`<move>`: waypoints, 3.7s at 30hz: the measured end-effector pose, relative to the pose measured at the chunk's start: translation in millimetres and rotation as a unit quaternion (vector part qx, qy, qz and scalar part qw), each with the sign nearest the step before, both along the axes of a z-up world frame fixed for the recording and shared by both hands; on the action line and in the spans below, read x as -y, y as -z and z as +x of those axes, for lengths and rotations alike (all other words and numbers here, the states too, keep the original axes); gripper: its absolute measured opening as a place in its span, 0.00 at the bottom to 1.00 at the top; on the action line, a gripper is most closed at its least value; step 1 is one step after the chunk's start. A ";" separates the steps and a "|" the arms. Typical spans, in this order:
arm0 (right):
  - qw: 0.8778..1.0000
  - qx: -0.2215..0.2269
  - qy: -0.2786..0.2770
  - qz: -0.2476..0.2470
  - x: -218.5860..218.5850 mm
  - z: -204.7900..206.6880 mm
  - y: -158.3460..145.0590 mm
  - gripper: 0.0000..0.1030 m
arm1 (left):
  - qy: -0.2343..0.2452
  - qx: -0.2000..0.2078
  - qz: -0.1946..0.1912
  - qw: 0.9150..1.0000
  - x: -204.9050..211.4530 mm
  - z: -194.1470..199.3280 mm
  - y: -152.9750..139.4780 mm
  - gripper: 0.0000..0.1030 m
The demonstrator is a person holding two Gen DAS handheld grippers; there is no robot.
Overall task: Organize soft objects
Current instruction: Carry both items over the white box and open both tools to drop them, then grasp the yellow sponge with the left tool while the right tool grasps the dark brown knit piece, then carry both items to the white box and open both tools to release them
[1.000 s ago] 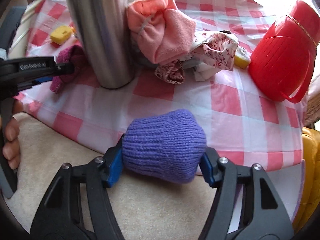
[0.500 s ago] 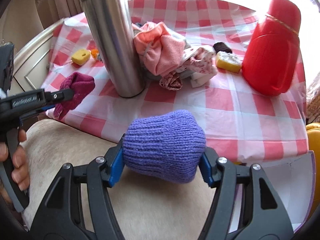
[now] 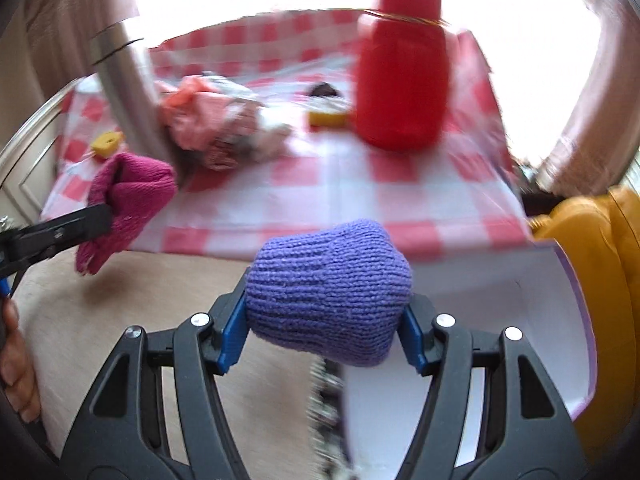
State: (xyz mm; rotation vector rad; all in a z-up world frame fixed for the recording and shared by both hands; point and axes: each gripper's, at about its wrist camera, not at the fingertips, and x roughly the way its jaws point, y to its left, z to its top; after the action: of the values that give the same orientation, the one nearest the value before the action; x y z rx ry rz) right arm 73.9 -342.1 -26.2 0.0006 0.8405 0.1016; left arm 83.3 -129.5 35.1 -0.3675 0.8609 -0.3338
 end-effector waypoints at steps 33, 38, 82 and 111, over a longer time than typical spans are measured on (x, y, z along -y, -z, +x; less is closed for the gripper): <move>0.991 0.058 0.087 -0.085 96.3 -38.0 3.3 0.89 | 0.132 0.014 0.006 0.991 87.5 -22.0 -2.0 0.79; 0.992 0.073 0.037 -0.094 53.2 -24.2 -7.6 0.89 | 0.046 0.011 0.012 0.999 15.4 -19.6 -7.1 0.81; 0.961 -0.110 -0.129 -0.220 -144.6 360.5 -29.8 0.88 | -0.239 -0.084 0.271 0.929 -291.5 203.4 42.2 0.82; 0.980 -0.089 -0.082 -0.161 -119.7 349.3 -1.2 0.31 | -0.240 -0.060 0.223 0.943 -306.9 192.9 52.0 0.50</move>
State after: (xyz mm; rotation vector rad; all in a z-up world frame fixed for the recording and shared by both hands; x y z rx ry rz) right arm 423.2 -222.4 -24.9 -0.3693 1.0283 0.1216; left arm 276.3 177.4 -16.9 -0.1646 0.9066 0.3393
